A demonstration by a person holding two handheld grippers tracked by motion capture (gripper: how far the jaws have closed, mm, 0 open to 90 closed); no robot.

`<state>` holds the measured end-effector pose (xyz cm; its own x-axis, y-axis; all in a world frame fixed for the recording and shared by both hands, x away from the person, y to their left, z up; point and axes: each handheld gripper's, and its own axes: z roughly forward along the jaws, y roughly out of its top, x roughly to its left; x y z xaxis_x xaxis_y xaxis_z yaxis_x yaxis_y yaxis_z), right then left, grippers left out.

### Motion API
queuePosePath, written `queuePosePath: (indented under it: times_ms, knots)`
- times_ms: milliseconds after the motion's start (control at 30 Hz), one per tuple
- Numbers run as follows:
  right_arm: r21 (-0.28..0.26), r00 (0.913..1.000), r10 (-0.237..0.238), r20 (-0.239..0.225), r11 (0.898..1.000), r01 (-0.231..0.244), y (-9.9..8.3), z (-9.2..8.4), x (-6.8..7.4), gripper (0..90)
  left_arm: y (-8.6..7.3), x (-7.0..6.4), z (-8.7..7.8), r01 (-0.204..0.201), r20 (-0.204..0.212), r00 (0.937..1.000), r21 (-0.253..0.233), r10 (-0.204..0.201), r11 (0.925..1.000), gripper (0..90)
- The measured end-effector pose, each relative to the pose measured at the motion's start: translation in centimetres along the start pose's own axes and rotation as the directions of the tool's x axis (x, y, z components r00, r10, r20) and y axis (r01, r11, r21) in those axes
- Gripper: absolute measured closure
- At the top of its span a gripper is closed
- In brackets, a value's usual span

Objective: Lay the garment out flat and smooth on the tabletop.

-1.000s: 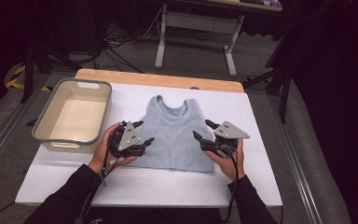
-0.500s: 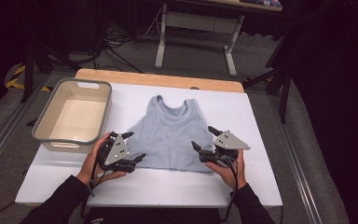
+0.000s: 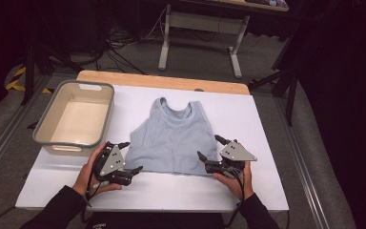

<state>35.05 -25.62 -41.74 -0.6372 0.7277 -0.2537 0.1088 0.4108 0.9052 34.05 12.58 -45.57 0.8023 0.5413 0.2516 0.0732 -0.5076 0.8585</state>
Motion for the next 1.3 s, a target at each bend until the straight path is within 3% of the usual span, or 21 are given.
queuePosePath:
  times_ms: [233,400,500,1000,1300]
  knots:
    - [-0.004,0.9999,-0.001,-0.010,1.000,0.001,-0.6,-0.3,0.1,16.6,-0.5,0.0,-0.3,0.012,-0.002,0.9999,0.012,-0.012,0.9999,12.3]
    - [-0.006,0.9998,0.000,-0.022,1.000,0.000,-0.9,-0.4,0.2,16.9,-0.9,0.2,-0.7,0.042,-0.001,0.9991,0.013,-0.042,0.9990,12.0]
    - [0.009,0.9995,-0.018,-0.024,1.000,0.018,-1.0,-0.1,0.4,17.4,-1.1,0.2,-0.9,0.047,-0.005,0.9989,0.017,-0.047,0.9988,12.0]
    - [-0.001,0.9985,-0.023,-0.049,1.000,0.023,-0.4,1.1,0.9,19.3,-1.6,0.2,-1.7,0.075,-0.042,0.9964,0.033,-0.074,0.9966,15.5]
    - [-0.002,0.9978,-0.023,-0.063,1.000,0.023,-0.3,1.3,1.0,20.1,-1.6,0.2,-1.6,0.078,-0.031,0.9965,0.041,-0.077,0.9961,15.7]
